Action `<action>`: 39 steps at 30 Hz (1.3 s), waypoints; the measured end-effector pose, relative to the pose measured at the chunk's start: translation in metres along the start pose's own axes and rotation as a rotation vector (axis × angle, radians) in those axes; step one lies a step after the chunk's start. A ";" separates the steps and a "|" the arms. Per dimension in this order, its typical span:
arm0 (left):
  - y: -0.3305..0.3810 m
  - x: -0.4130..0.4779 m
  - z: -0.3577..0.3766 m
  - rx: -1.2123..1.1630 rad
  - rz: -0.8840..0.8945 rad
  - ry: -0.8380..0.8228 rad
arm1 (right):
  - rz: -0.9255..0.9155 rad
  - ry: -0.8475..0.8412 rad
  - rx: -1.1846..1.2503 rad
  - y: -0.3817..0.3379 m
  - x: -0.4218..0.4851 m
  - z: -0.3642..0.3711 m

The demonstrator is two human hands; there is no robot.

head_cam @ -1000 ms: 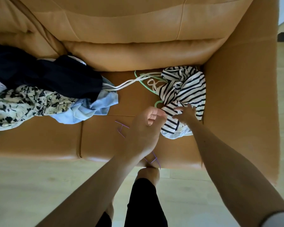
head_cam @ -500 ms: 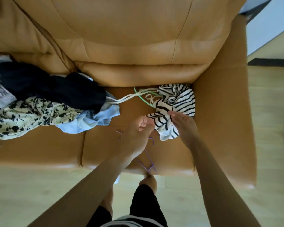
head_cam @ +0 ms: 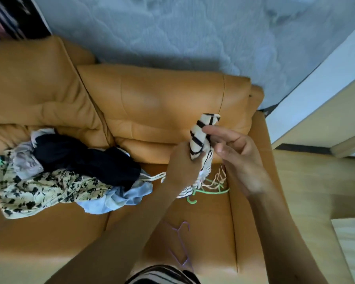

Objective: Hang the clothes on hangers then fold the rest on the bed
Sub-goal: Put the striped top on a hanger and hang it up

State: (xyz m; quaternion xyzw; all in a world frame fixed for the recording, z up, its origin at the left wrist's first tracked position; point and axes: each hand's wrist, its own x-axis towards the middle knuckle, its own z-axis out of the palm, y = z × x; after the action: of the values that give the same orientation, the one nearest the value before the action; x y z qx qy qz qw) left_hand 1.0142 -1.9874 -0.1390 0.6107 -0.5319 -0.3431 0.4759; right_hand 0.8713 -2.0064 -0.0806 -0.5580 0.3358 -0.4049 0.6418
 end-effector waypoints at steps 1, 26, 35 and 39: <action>0.010 0.009 -0.011 -0.010 0.025 0.012 | -0.039 0.018 0.013 -0.008 0.004 0.003; 0.116 0.055 -0.206 -0.074 0.039 0.012 | 0.023 -0.199 -0.356 0.031 0.051 0.113; 0.105 0.043 -0.198 0.059 0.119 -0.025 | -0.022 0.139 -0.176 -0.027 0.067 0.140; 0.065 0.018 -0.194 0.173 0.019 -0.122 | 0.037 0.323 -0.022 -0.037 0.063 0.137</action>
State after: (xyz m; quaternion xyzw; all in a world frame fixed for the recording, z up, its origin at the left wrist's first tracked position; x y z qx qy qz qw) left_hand 1.1763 -1.9622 -0.0150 0.6224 -0.5932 -0.3277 0.3914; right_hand 1.0152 -2.0040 -0.0222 -0.4863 0.4492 -0.4740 0.5806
